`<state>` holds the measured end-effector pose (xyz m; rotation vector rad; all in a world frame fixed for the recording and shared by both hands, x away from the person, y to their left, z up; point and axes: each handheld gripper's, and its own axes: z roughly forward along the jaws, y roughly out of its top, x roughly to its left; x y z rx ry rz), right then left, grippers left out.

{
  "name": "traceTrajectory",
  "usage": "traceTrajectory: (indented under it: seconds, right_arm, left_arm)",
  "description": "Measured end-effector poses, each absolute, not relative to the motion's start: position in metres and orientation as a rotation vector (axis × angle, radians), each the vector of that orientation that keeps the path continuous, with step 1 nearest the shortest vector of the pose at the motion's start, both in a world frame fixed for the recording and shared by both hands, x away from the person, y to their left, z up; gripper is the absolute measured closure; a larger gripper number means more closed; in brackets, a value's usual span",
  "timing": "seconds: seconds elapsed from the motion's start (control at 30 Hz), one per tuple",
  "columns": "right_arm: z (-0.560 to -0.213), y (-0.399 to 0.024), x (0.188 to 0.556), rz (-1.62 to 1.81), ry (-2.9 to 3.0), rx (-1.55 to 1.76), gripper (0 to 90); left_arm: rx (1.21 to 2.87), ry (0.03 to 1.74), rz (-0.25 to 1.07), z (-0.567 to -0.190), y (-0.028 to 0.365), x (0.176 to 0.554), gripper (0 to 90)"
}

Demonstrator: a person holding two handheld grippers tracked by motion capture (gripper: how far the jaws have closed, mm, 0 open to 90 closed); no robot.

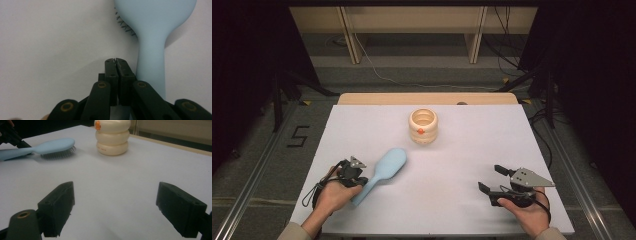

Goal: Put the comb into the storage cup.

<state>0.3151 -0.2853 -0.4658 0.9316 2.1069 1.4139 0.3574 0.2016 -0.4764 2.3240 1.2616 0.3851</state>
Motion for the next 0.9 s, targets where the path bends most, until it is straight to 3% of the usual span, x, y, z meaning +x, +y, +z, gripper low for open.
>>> traceTrajectory:
  seconds: [0.17,0.37,0.47,0.57,0.6,0.63,0.67,0.8,0.9]
  right_arm:
    - [-0.466,-0.285,0.315,1.417,2.106,0.932,16.1]
    - [-0.466,-0.285,0.315,1.417,2.107,0.933,16.1]
    - [-0.466,-0.285,0.315,1.419,2.107,0.932,16.1]
    - [-0.466,-0.285,0.315,1.418,2.107,0.932,16.1]
    - [-0.466,-0.285,0.316,1.417,2.107,0.933,16.1]
    - [-0.466,-0.285,0.316,1.417,2.107,0.933,16.1]
    - [-0.466,-0.285,0.315,1.417,2.109,0.932,16.1]
    - [-0.467,-0.285,0.315,1.416,2.11,0.933,16.1]
    - [-0.466,-0.285,0.315,1.415,2.109,0.933,16.1]
  left_arm:
    - [2.322,1.25,0.394,-0.475,0.204,0.359,80.8]
    - [2.303,1.211,0.449,-0.47,0.207,0.359,66.6]
    - [2.271,1.212,0.487,-0.466,0.209,0.36,55.1]
    - [2.238,1.212,0.517,-0.461,0.213,0.361,49.5]
    - [2.228,1.206,0.516,-0.459,0.215,0.361,42.4]
    - [2.213,1.203,0.512,-0.458,0.215,0.361,42.4]
    - [2.203,1.179,0.513,-0.456,0.217,0.361,34.6]
    - [2.204,1.163,0.487,-0.453,0.216,0.36,19.0]
    - [2.197,1.158,0.488,-0.451,0.215,0.359,14.9]
